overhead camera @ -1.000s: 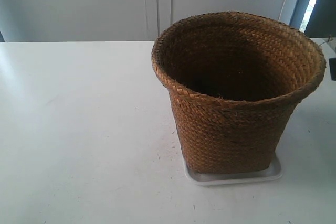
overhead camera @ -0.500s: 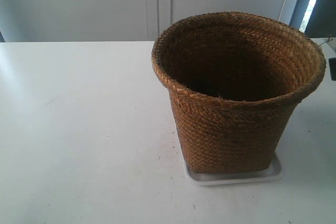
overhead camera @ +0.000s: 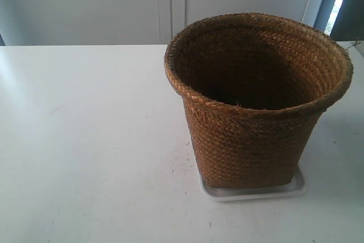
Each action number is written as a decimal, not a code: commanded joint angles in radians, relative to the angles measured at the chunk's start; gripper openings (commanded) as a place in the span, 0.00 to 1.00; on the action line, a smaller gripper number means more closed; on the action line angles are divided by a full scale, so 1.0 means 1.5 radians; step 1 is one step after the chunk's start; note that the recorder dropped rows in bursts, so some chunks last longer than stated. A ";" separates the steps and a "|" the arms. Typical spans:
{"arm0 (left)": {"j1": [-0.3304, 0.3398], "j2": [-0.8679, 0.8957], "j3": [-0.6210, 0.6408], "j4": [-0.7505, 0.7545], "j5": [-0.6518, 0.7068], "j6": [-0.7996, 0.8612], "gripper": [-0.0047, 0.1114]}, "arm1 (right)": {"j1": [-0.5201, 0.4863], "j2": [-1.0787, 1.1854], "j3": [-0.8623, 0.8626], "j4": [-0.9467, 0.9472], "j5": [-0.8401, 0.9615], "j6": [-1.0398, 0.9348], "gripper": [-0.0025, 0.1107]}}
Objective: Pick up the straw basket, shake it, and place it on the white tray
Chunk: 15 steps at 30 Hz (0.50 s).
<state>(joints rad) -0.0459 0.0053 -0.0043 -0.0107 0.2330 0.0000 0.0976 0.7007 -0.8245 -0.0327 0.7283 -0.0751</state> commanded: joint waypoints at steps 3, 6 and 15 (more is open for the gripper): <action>0.002 -0.004 0.003 -0.002 0.002 0.000 0.04 | -0.006 -0.193 0.132 -0.012 -0.105 -0.006 0.02; 0.002 -0.004 0.003 -0.002 0.002 0.000 0.04 | -0.006 -0.285 0.213 -0.010 -0.152 -0.004 0.02; 0.002 -0.004 0.003 -0.002 0.002 0.000 0.04 | -0.006 -0.449 0.431 -0.005 -0.316 0.040 0.02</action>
<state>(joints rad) -0.0459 0.0053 -0.0043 -0.0107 0.2330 0.0000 0.0976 0.0633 -0.2509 -0.0399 0.3395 -0.0404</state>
